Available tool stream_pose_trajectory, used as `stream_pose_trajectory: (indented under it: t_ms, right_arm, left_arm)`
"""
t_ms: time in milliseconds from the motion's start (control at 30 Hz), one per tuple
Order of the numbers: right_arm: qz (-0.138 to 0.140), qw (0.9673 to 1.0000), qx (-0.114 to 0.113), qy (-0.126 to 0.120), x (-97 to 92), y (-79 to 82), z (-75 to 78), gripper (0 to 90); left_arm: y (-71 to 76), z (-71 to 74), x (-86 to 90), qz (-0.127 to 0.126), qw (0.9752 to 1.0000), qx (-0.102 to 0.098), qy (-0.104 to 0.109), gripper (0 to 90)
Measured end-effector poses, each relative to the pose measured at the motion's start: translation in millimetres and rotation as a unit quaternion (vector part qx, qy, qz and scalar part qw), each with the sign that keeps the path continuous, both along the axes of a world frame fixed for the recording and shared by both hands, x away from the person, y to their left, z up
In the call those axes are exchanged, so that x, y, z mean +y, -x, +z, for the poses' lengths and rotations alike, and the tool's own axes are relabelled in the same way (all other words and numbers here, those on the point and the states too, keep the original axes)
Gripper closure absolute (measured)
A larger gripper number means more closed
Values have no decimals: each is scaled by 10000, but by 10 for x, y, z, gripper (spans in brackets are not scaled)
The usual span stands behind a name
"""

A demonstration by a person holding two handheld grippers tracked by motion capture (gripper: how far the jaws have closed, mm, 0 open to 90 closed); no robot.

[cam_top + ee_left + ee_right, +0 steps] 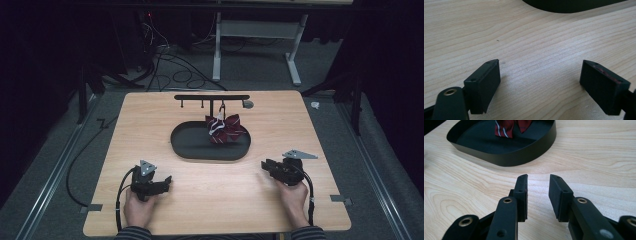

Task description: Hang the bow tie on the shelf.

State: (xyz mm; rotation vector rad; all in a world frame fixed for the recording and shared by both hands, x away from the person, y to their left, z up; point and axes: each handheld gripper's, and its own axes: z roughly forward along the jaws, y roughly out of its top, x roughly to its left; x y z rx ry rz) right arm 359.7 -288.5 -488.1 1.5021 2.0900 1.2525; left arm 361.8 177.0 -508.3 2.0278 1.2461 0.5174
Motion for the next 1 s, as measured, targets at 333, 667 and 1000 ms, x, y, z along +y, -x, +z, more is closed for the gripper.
stream_pose_trajectory:
  t_ms: [333,667,1000]
  right_arm:
    - [21,9997,69,228,52,-11,-32,701]
    - [80,9988,88,485,128,-15,-65,693]
    - [113,9970,138,755,189,-30,-104,685]
  left_arm:
    - [0,0,0,-1,10000,1,-2,171]
    - [0,0,1,-3,10000,2,-4,171]
    - [0,0,1,-3,10000,3,-5,171]
